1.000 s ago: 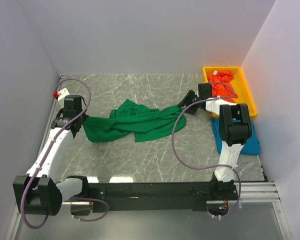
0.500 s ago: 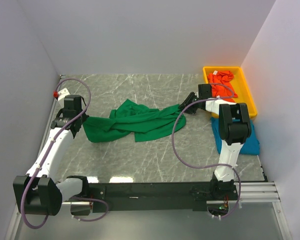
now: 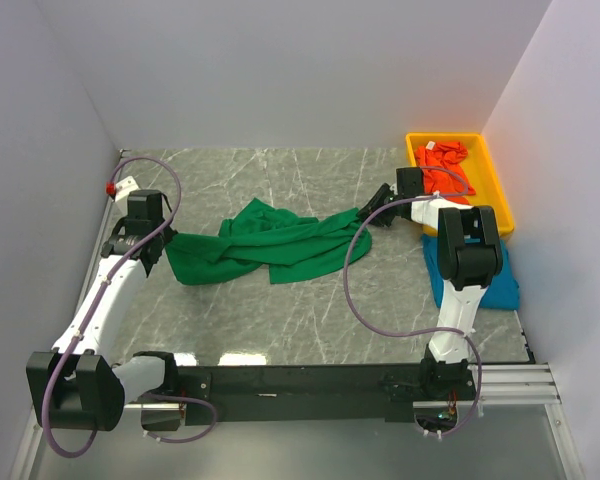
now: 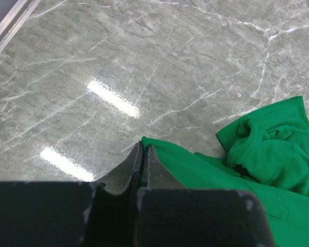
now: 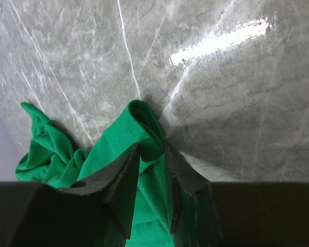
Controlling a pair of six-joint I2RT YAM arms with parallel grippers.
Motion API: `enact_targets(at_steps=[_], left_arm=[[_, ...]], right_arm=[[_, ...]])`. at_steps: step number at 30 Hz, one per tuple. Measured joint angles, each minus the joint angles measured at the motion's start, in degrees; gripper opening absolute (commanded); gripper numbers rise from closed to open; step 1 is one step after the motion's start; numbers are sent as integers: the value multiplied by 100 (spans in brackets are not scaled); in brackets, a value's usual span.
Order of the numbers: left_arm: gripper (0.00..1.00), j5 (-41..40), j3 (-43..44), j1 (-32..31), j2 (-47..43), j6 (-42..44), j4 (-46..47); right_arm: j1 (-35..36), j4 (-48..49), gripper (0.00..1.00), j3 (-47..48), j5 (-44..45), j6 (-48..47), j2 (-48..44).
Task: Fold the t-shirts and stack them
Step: Flatten the tshirt out
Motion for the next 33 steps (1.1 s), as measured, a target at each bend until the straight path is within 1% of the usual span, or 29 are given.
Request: enact_targets(at_steps=[7,11,17,21,25,33], left_arm=[[1,42,0,15,0,0,2],[1,83,0,22,0,2,2],[1,118,0,24,0,2,2],[1,136,0,24,0,2,2],[1,138,0,24,0,2,2],[1,140,0,33,0,2,2]], right_arm=[[20,96,33,0,-76,103,-4],[37,232,36,-2,-170,179,-15],[44,326,36,-2,-179,282,-42],[48,337,42,-2,-175,350,-42],[52,350,51,-48,-157,431,-42],[52,503,51,-236,-166,579,-35]])
